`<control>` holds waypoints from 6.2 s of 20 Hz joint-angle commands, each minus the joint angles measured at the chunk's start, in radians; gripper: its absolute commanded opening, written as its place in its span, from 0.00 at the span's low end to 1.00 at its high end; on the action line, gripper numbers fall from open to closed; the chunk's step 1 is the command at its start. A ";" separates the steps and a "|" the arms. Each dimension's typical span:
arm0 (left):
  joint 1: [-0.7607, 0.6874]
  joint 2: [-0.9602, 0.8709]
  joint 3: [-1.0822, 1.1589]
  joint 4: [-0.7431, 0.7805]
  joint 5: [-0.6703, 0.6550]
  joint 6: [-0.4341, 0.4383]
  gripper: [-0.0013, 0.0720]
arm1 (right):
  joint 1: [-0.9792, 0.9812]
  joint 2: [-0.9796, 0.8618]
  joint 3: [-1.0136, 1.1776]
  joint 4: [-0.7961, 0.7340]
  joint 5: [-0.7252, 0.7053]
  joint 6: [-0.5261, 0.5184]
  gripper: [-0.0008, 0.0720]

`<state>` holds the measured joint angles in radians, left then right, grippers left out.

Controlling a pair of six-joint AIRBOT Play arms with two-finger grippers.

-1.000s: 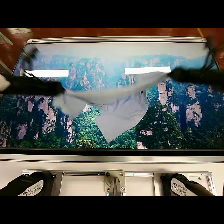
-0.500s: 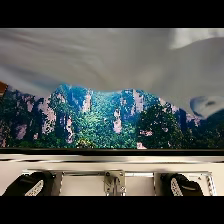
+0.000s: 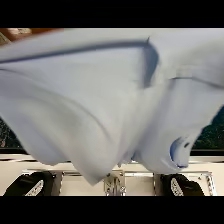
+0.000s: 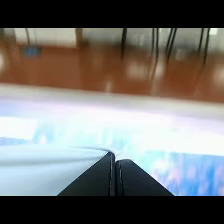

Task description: Fold the shirts.

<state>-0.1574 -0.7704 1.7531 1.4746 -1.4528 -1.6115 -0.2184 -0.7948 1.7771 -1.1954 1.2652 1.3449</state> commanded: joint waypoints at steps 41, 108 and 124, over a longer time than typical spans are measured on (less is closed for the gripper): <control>0.601 -0.508 -1.169 -0.494 0.190 0.316 0.85 | -0.344 -0.657 -0.586 0.167 0.171 -0.004 0.82; 0.389 -0.059 -0.514 -0.213 0.113 0.197 0.09 | -0.016 -0.307 -0.291 -0.014 0.208 0.121 0.09; 0.355 -1.021 -0.208 -0.352 0.507 0.215 0.09 | 0.228 -1.015 -0.303 0.105 -0.772 0.136 0.09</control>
<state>0.2104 -1.7119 1.5253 1.1381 -0.9855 -1.3983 0.0021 -1.7554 1.4742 -1.1034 0.5400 1.4803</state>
